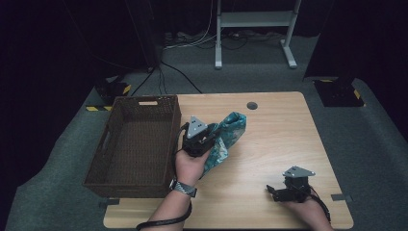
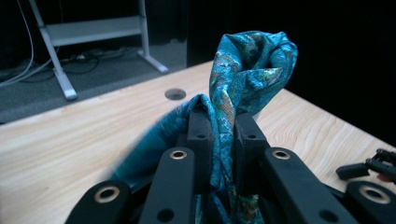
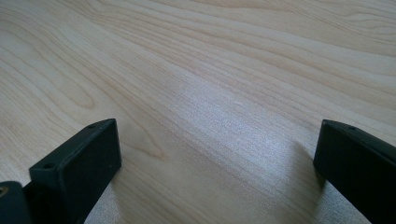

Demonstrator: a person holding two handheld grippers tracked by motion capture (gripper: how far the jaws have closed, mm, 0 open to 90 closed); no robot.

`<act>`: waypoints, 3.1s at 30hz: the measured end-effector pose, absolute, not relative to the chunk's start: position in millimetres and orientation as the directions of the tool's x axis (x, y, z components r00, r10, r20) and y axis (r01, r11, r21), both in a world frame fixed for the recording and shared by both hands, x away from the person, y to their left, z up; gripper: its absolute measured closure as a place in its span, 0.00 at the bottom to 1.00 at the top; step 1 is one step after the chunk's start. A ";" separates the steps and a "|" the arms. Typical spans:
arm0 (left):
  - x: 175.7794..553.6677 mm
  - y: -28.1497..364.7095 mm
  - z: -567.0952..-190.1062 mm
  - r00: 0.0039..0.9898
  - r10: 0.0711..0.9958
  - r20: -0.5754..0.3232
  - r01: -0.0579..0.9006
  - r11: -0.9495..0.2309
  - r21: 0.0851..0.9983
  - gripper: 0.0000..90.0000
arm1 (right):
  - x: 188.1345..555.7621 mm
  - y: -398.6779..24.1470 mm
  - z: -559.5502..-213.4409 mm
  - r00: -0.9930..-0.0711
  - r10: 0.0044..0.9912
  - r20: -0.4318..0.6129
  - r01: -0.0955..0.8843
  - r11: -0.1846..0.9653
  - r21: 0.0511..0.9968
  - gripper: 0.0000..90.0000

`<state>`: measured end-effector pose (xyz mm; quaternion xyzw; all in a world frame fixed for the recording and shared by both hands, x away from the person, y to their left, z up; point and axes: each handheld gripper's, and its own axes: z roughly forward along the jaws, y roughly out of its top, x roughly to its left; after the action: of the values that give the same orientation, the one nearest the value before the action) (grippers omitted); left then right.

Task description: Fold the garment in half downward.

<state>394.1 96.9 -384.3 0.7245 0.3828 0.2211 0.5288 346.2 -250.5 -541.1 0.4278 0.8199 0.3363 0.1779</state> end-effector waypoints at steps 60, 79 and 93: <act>375.1 234.4 -284.7 0.452 0.891 -0.052 0.138 -0.012 0.990 0.89 | 346.3 -250.8 -541.1 -0.530 0.848 -0.002 0.602 0.377 0.704 0.01; 371.8 296.6 -294.1 0.330 0.942 -0.061 0.174 0.003 0.985 0.89 | 346.5 -250.9 -541.2 -0.526 0.850 -0.005 0.601 0.376 0.705 0.01; 371.1 333.9 -306.5 0.255 0.965 -0.062 0.199 0.010 0.980 0.89 | 346.1 -250.9 -541.2 -0.510 0.860 -0.004 0.609 0.365 0.704 0.01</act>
<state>371.1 333.9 -306.5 0.5989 0.4860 0.3690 0.5186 346.1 -250.9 -541.2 0.4569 0.8039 0.3300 0.1900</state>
